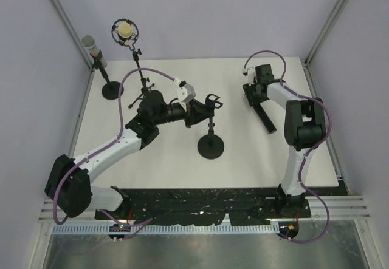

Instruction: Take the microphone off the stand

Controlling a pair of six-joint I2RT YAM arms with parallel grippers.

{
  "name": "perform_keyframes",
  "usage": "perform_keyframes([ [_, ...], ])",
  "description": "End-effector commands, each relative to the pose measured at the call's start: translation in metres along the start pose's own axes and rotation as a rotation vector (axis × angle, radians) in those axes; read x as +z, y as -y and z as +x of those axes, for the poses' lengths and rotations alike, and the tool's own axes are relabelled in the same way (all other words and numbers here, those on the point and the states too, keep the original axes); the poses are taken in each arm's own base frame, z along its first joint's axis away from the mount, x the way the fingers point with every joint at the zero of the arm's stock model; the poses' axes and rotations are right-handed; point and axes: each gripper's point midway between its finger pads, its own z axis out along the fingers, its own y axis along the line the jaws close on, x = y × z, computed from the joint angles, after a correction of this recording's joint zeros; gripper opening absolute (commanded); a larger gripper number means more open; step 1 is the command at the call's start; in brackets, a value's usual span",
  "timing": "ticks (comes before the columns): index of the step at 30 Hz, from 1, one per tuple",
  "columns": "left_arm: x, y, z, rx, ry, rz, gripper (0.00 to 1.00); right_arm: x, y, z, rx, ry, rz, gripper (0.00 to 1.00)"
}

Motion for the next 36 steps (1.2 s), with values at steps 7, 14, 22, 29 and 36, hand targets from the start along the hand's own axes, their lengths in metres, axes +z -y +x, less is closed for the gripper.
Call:
perform_keyframes([
  [7,-0.002,-0.013,0.03,-0.041,-0.093,-0.048,0.0,-0.004,0.005,-0.014,-0.006,0.012,0.016,0.62],
  [14,-0.002,-0.014,0.032,-0.042,-0.094,-0.05,0.0,-0.01,0.002,-0.017,0.001,0.027,0.004,0.87],
  [22,-0.002,-0.013,0.033,-0.04,-0.097,-0.045,0.0,-0.033,-0.001,-0.037,0.003,0.095,-0.019,1.0],
  [29,-0.004,-0.009,0.036,-0.023,-0.111,-0.019,0.57,-0.104,-0.016,-0.071,-0.007,0.257,-0.105,0.96],
  [36,-0.01,-0.006,0.038,0.026,-0.112,0.018,0.91,-0.216,-0.064,-0.096,-0.137,0.528,-0.34,0.96],
])
